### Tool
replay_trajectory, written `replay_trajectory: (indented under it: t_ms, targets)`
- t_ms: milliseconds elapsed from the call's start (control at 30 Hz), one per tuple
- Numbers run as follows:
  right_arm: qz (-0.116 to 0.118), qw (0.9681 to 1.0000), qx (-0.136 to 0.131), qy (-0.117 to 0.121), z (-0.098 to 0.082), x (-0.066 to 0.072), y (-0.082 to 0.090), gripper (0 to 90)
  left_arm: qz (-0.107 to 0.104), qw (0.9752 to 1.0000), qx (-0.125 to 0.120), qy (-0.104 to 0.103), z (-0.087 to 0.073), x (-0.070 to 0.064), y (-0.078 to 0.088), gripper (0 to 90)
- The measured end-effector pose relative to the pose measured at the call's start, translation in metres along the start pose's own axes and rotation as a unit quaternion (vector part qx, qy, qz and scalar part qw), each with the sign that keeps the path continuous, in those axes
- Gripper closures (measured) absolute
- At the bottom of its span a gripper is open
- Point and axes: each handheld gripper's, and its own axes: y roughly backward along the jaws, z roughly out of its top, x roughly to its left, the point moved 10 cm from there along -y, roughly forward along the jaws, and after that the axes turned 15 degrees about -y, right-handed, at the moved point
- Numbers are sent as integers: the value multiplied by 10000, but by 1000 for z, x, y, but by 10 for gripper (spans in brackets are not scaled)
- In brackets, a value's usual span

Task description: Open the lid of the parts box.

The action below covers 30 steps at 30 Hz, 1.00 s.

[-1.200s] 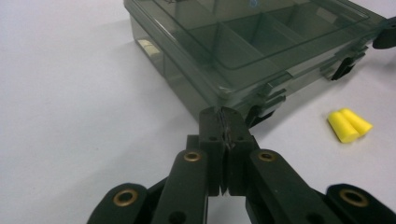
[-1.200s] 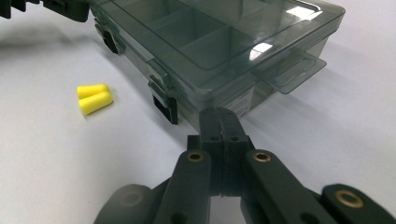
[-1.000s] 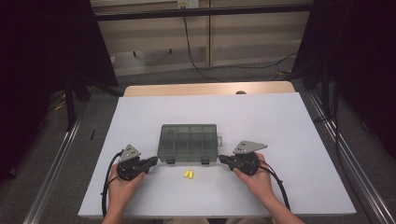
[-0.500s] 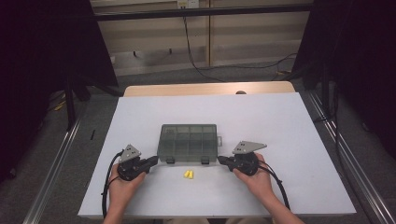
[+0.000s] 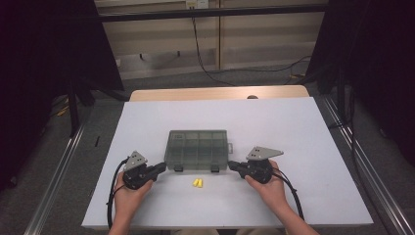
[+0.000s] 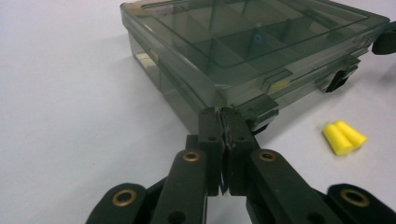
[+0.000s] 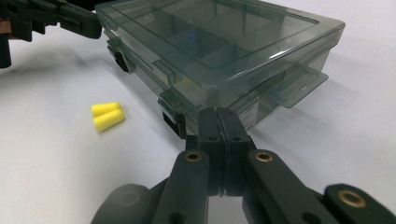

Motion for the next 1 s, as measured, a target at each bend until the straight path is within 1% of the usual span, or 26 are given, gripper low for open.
replay_trajectory:
  t_ms: [133,167,200,233,300,333,400,467,567,633,700,733,767,833,933,1000]
  targets:
    - [45,9999,-116,-33,4,3,2,900,33,9999,-96,5,5,-1,0,876]
    - [57,9998,-167,-35,6,4,3,900,44,9999,-147,51,7,-1,0,874]
    - [50,9998,-196,-23,7,4,4,900,85,9998,-153,23,8,0,1,872]
    - [20,9996,-277,18,9,4,4,900,87,9997,-196,75,9,0,2,872]
    - [20,9996,-291,24,10,4,4,900,139,9994,-298,133,13,2,3,872]
    - [28,9995,-296,41,10,4,4,900,111,9993,-325,159,15,1,3,872]
    - [25,9994,-336,60,12,5,2,900,114,9994,-304,133,16,1,1,867]
    - [46,9994,-339,44,13,7,1,900,102,9993,-317,152,17,0,0,866]
    - [24,9993,-331,141,14,10,-6,900,115,9992,-361,160,19,1,0,863]
    - [-7,9993,-323,163,14,9,-7,900,129,9993,-343,119,20,3,0,859]
    - [-28,9994,-337,119,14,7,-12,900,179,9992,-338,153,20,4,-2,839]
    - [-45,9992,-343,192,13,8,-14,900,185,9992,-320,151,20,4,-2,837]
    - [-45,9992,-343,192,13,8,-14,900,215,9992,-294,133,20,5,-2,837]
    - [-154,9984,-338,416,13,8,-13,900,269,9992,-275,94,20,6,-2,814]
    - [-162,9984,-347,405,13,8,-13,900,301,9991,-301,77,21,8,-1,783]
    - [-198,9979,-367,486,13,8,-13,900,340,9989,-306,76,21,9,0,772]
